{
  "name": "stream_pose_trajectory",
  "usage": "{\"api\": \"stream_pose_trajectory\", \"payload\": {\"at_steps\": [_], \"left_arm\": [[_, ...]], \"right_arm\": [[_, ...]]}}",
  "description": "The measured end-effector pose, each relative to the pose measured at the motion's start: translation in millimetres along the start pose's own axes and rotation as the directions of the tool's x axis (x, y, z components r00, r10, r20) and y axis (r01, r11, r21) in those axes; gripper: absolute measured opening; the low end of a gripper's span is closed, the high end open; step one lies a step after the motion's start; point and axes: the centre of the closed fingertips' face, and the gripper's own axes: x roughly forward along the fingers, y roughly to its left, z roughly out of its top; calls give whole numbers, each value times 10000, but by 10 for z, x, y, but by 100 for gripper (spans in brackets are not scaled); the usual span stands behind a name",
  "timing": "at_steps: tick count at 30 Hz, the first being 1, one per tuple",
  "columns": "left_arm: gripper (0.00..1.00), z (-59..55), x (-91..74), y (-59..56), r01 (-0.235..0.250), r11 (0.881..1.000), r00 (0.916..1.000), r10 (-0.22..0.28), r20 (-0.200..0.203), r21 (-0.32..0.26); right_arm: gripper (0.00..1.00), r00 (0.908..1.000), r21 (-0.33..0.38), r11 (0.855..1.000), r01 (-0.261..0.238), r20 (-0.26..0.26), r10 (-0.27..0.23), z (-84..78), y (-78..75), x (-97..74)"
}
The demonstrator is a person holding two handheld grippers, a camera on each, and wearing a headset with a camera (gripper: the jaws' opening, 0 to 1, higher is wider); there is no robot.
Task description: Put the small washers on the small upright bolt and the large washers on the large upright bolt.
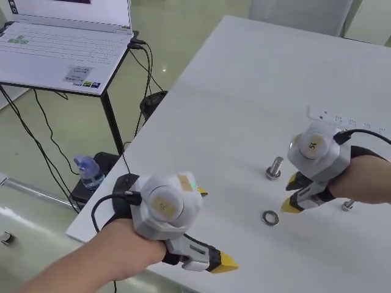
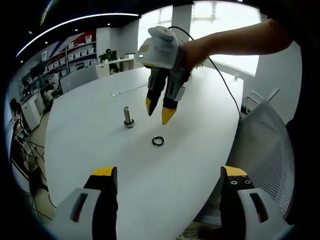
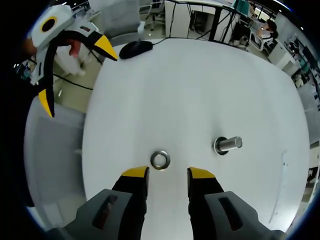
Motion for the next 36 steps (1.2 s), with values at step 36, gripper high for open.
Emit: {"api": "stream_pose_trajectory", "payload": {"at_steps": [36], "left_arm": [[84,-52,0,-57,234,9997,9997,-234,-49,29]], "right_arm": [[34,9989,496,9978,432,-195,-423,-95,12,622]]}}
